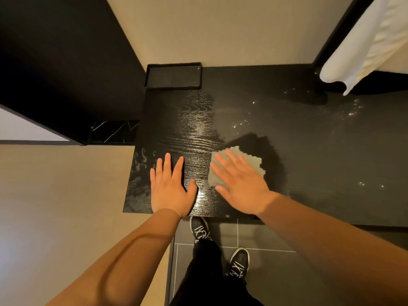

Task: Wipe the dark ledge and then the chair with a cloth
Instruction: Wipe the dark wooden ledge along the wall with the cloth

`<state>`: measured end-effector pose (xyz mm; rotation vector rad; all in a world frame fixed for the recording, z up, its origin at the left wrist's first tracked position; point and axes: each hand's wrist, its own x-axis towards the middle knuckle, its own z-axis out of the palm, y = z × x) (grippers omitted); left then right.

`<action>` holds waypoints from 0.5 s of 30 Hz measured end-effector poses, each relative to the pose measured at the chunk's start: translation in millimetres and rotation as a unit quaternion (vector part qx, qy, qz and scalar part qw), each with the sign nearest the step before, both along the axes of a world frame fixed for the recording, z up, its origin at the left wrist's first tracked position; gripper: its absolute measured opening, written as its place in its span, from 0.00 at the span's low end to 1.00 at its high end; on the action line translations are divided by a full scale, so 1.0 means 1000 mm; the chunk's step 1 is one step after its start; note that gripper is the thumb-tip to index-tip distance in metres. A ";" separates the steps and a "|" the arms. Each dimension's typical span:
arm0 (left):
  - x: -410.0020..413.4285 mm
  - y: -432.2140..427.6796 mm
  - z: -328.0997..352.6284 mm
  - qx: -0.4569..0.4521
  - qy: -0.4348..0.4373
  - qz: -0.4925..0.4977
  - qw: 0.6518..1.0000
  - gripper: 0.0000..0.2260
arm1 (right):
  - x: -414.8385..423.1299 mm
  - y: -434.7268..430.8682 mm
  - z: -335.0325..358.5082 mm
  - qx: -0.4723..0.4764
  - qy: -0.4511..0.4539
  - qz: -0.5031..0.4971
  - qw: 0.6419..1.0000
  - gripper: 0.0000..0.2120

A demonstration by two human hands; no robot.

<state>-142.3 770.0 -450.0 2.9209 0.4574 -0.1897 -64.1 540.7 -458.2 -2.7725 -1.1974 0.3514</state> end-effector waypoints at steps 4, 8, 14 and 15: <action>0.002 0.000 0.001 -0.006 -0.007 -0.001 1.000 0.35 | 0.027 -0.025 0.001 -0.010 -0.017 -0.053 0.998 0.33; 0.002 0.000 0.000 -0.005 -0.004 -0.002 1.000 0.34 | 0.045 -0.015 0.007 -0.027 -0.007 -0.248 0.968 0.33; 0.004 -0.003 0.005 0.008 0.031 -0.004 0.999 0.36 | 0.019 -0.001 0.006 -0.043 0.012 -0.049 0.998 0.34; 0.005 -0.003 0.006 0.007 0.037 -0.003 0.999 0.36 | 0.021 -0.006 0.009 -0.051 0.021 -0.027 0.998 0.34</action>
